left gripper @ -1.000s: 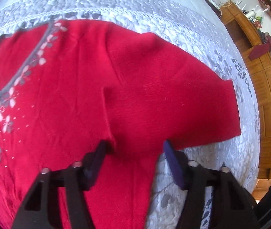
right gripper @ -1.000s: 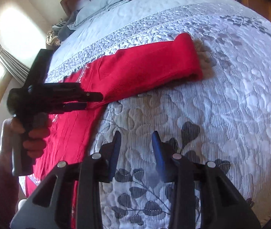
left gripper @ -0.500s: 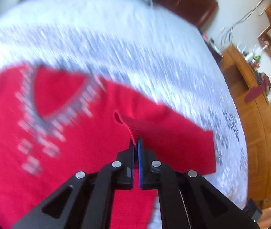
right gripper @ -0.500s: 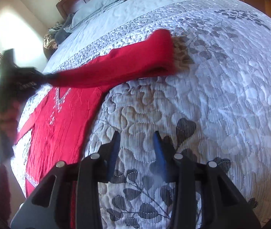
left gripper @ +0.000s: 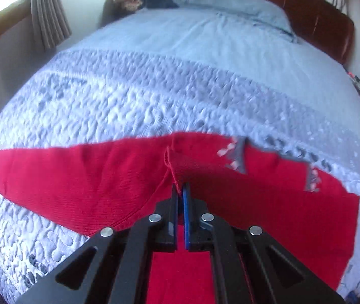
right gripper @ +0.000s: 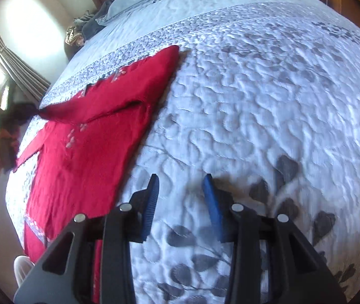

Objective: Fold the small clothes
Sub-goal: 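Grasp the other sweater sleeve with the left tool, then lift and fold the held sleeve across the body, then open the left tool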

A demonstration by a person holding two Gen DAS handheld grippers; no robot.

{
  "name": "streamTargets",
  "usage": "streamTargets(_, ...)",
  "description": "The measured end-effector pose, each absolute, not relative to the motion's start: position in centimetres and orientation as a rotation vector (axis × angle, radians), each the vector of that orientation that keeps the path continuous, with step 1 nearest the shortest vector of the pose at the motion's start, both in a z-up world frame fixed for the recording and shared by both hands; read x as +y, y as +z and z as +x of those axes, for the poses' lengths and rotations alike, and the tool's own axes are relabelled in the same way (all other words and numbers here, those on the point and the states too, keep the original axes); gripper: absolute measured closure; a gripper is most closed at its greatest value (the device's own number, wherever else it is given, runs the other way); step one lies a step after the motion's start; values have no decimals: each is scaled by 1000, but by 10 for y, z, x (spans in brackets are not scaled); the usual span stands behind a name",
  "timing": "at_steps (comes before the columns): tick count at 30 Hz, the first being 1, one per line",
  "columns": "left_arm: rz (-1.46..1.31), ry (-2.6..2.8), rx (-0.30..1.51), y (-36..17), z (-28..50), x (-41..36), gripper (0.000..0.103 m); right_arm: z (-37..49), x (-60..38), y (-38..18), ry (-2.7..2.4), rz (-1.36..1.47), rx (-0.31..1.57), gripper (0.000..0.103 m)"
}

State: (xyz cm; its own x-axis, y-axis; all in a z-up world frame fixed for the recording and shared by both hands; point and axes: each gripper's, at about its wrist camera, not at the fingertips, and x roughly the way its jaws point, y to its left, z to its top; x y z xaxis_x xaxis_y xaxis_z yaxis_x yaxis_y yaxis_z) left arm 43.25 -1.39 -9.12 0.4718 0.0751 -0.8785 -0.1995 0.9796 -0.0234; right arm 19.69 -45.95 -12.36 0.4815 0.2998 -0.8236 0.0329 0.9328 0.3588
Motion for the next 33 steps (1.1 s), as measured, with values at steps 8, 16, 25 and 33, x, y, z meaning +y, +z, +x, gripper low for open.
streamTargets(8,-98,165,1118,-135,425,-16,100,299,-438,-131,243,509,1181,61)
streamTargets(16,-85,159,1137,-149,431,-8,97,348,-429,-155,194,523,1300,94)
streamTargets(25,-36,151,1125,-156,429,-9,91,343,-420,-158,114,393,1334,93)
streamTargets(33,-152,189,1112,-119,378,84,63,294,-381,-108,67,134,1266,74)
